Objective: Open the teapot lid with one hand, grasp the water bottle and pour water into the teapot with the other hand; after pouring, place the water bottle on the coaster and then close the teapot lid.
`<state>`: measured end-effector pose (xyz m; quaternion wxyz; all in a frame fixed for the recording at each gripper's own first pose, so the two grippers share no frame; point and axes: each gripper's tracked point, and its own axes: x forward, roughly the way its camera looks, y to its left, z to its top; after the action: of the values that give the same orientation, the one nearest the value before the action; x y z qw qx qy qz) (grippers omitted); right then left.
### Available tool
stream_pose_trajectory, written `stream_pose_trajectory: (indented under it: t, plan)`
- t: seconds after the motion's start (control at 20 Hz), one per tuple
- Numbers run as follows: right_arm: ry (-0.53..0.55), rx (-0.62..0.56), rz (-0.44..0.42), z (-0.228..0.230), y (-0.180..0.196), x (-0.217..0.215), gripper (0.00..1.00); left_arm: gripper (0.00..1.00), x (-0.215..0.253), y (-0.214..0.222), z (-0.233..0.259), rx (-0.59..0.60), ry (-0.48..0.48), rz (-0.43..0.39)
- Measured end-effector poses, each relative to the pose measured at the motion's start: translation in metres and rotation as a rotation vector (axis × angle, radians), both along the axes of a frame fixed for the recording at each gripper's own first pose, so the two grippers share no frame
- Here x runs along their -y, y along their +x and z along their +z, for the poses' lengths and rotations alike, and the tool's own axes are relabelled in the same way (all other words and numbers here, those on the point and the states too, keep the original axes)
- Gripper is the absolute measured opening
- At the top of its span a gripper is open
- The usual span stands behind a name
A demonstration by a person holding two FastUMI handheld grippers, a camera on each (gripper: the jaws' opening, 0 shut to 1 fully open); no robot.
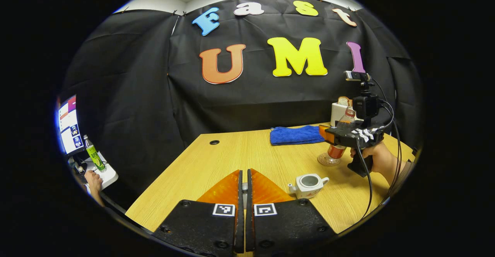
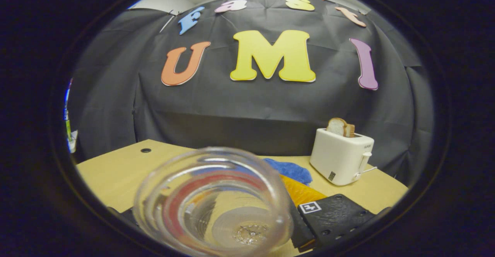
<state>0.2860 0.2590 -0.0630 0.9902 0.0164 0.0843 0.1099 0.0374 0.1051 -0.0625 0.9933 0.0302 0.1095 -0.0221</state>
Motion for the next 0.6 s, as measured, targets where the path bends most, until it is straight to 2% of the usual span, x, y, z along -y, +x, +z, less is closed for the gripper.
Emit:
stream_pose_trajectory:
  t: [0.3,0.6]
  plan:
    - [-0.039,-0.054,0.055,-0.003,0.014,-0.009,0.8,0.04,-0.005,0.003,-0.006,-0.012,0.009,0.011]
    - [-0.062,-0.054,0.066,-0.005,0.018,-0.009,0.8,0.04,-0.007,0.004,-0.009,-0.024,0.014,0.019]
